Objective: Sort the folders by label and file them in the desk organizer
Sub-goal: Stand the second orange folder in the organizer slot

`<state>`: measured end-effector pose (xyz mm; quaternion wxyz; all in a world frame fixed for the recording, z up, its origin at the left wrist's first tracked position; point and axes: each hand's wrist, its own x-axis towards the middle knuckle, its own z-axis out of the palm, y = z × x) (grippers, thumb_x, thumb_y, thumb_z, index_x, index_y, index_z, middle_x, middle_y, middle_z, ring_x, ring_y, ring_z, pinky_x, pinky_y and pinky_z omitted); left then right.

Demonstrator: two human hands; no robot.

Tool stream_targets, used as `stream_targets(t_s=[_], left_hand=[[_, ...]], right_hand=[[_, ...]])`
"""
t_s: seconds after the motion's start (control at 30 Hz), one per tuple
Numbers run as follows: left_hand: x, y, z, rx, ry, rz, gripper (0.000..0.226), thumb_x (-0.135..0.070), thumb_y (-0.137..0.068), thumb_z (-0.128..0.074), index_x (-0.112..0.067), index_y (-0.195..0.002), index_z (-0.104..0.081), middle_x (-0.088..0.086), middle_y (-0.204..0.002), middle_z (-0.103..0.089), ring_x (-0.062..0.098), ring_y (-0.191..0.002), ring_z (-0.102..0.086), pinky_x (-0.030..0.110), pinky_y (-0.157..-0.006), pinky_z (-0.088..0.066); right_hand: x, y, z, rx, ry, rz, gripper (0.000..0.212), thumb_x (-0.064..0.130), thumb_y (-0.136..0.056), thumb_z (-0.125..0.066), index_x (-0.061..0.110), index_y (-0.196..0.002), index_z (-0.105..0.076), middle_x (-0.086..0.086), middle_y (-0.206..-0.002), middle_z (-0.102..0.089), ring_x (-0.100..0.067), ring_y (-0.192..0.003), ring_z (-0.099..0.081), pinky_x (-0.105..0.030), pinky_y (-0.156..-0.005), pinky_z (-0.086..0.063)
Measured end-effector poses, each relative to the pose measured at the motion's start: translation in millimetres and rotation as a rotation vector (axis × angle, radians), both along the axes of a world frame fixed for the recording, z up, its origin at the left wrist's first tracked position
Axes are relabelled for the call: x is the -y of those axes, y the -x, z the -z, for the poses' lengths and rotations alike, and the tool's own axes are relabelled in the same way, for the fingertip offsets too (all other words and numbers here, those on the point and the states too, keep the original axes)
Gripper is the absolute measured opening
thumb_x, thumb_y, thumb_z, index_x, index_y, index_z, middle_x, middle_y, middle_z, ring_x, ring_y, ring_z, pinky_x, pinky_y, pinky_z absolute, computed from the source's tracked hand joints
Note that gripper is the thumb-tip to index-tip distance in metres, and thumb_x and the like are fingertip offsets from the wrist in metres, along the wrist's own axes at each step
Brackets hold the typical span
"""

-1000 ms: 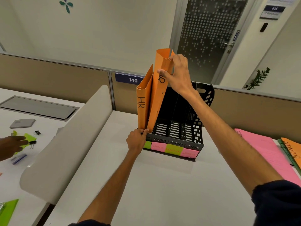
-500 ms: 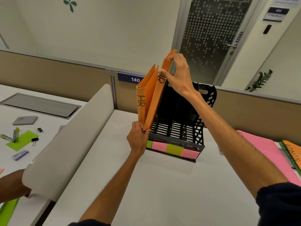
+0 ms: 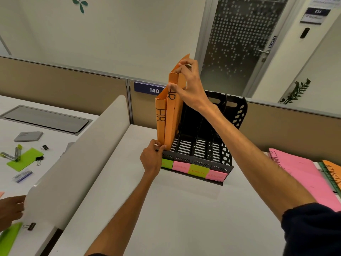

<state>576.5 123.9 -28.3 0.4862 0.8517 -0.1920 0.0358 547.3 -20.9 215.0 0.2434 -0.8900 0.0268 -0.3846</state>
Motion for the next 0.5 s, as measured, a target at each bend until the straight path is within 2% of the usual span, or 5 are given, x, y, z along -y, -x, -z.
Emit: stream_targets(t_s=[0.07,0.17,0.3,0.4,0.5], left_hand=[[-0.6,2.1,0.4,0.0,-0.001,-0.013,0.036,-0.047,-0.087,-0.064,-0.018,-0.107,-0.058,0.005,-0.101,-0.075,0.022,-0.08,-0.071,0.023,-0.07,-0.045],[-2.4,9.3,0.8,-0.005,0.045,-0.018,0.042,-0.04,-0.087,-0.068,-0.017,-0.118,-0.052,0.006,-0.112,-0.071,0.024,-0.084,-0.072,0.029,-0.076,-0.052],[-9.4,2.8,-6.1,-0.002,0.065,-0.006,0.052,-0.037,-0.086,-0.07,-0.017,-0.129,-0.05,0.005,-0.124,-0.065,0.02,-0.085,-0.07,0.032,-0.079,-0.052],[-11.8,-2.5,-10.1,-0.019,0.024,0.068,0.049,-0.043,-0.089,-0.064,-0.019,-0.13,-0.051,0.005,-0.122,-0.067,0.023,-0.096,-0.069,0.038,-0.084,-0.053],[-9.8,0.2,-13.4,-0.027,0.032,0.063,0.047,-0.046,-0.09,-0.061,-0.02,-0.128,-0.051,0.005,-0.121,-0.067,0.024,-0.1,-0.068,0.038,-0.085,-0.052]], right_hand=[[-2.3,-2.7,11.1,-0.023,-0.02,0.018,0.038,0.035,-0.085,-0.071,0.008,-0.108,-0.057,-0.013,-0.139,-0.03,-0.015,-0.126,-0.036,-0.024,-0.099,-0.041],[-12.4,-2.7,51.0,-0.184,-0.054,0.006,0.038,0.029,-0.089,-0.067,0.008,-0.117,-0.051,-0.011,-0.145,-0.024,-0.019,-0.131,-0.034,-0.034,-0.108,-0.039],[-22.3,-0.8,90.8,-0.241,-0.098,-0.042,0.042,0.026,-0.097,-0.057,0.011,-0.133,-0.04,-0.006,-0.152,-0.021,-0.025,-0.135,-0.038,-0.03,-0.104,-0.038],[-18.9,-2.5,87.3,-0.246,-0.097,-0.047,0.044,0.028,-0.097,-0.056,0.013,-0.135,-0.039,-0.006,-0.152,-0.022,-0.025,-0.136,-0.037,-0.036,-0.105,-0.038],[-17.5,2.6,90.4,-0.228,-0.099,-0.079,0.05,0.025,-0.097,-0.056,0.018,-0.141,-0.033,-0.006,-0.153,-0.022,-0.026,-0.138,-0.036,-0.039,-0.105,-0.039]])
